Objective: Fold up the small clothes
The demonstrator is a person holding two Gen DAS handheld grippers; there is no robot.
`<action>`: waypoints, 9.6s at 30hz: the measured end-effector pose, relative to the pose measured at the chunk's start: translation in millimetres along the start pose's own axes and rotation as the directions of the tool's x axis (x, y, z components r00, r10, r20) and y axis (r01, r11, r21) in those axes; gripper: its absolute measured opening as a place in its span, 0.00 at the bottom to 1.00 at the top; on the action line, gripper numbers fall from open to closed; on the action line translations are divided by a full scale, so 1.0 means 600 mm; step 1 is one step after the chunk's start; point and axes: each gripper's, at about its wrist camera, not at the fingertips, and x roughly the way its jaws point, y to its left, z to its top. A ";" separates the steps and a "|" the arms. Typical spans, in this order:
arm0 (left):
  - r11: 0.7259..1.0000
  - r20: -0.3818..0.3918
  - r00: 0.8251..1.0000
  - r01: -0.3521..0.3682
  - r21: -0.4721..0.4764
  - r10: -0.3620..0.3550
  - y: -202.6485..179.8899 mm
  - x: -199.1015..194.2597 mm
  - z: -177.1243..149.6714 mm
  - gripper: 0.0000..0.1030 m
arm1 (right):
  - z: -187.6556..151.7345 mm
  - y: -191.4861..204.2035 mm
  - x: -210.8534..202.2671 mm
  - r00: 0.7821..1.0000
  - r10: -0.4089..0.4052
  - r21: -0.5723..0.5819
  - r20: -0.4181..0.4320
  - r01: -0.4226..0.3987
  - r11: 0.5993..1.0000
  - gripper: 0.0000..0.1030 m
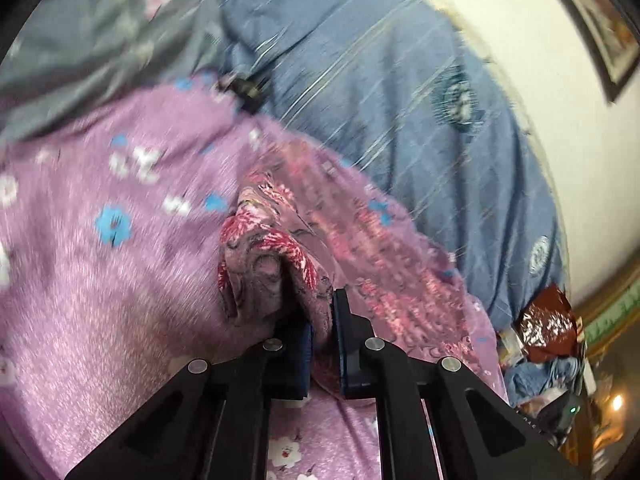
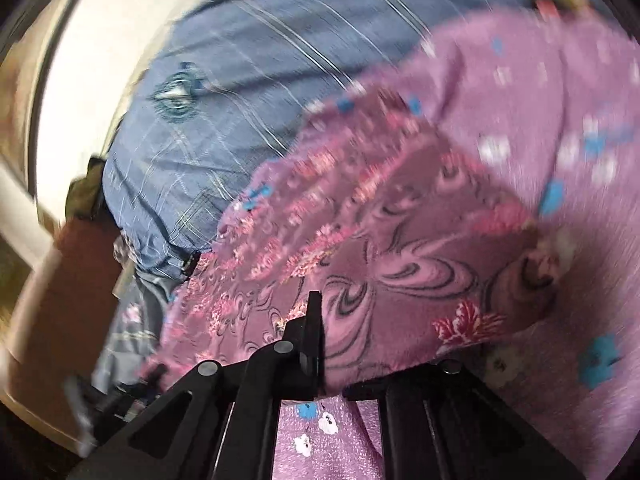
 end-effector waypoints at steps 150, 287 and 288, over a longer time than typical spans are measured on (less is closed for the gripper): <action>0.859 -0.360 0.933 0.174 0.481 0.012 -0.235 0.272 -0.110 0.56 | 0.221 -0.059 0.165 0.950 -0.266 -0.027 -0.165 0.265 0.964 0.05; 0.798 -0.165 0.967 -0.059 0.600 0.195 -0.258 0.242 -0.115 0.70 | 0.216 0.006 0.161 0.938 -0.311 -0.207 -0.154 0.277 0.938 0.35; 0.793 -0.166 0.966 -0.058 0.606 0.197 -0.260 0.244 -0.116 0.70 | 0.223 -0.005 0.190 0.926 -0.335 -0.195 -0.175 0.301 0.934 0.35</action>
